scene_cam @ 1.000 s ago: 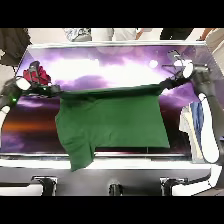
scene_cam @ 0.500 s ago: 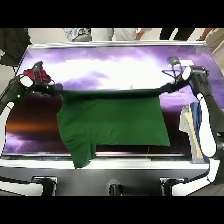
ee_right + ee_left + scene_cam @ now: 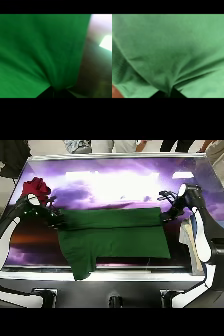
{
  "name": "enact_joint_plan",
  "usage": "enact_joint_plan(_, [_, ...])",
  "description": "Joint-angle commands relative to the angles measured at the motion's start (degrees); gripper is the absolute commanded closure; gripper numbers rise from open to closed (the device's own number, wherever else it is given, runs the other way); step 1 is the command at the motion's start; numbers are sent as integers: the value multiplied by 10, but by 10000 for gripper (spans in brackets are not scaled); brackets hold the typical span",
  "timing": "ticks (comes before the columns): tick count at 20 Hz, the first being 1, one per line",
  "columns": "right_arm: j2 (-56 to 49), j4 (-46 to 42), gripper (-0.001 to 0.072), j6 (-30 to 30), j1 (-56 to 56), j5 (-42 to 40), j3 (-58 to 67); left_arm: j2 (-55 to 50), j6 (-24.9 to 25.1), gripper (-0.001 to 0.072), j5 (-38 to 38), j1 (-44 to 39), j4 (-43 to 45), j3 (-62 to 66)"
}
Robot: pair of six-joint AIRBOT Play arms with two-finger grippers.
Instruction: Fold the shirts.
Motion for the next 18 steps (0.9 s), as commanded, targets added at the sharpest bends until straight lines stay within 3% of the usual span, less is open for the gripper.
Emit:
enact_joint_plan(1, [-8, 55, 440, 19, -1, 23, 2, -4, -7, 376, -21, -1, -24, -2])
enact_joint_plan(2, [-2, 47, 377, 7, -2, 36, 9, 0, -15, 270, -34, 5, -24, 6])
enact_joint_plan(4, [23, 7, 308, -25, -16, 87, 21, 18, -14, 258, -69, 29, -23, 17])
enact_joint_plan(6, [53, 34, 274, -16, -67, 135, 20, 60, -14, 253, -84, 56, -24, -9])
enact_joint_plan(8, [81, 45, 274, -16, -110, 162, -10, 118, -2, 251, -74, 66, -24, -97])
enact_joint_plan(13, [166, 52, 274, -30, -134, 94, -192, 279, 45, 251, 21, 66, -62, -404])
enact_joint_plan(18, [181, 58, 274, -49, -134, 93, -248, 327, 65, 253, 66, 66, -136, -497])
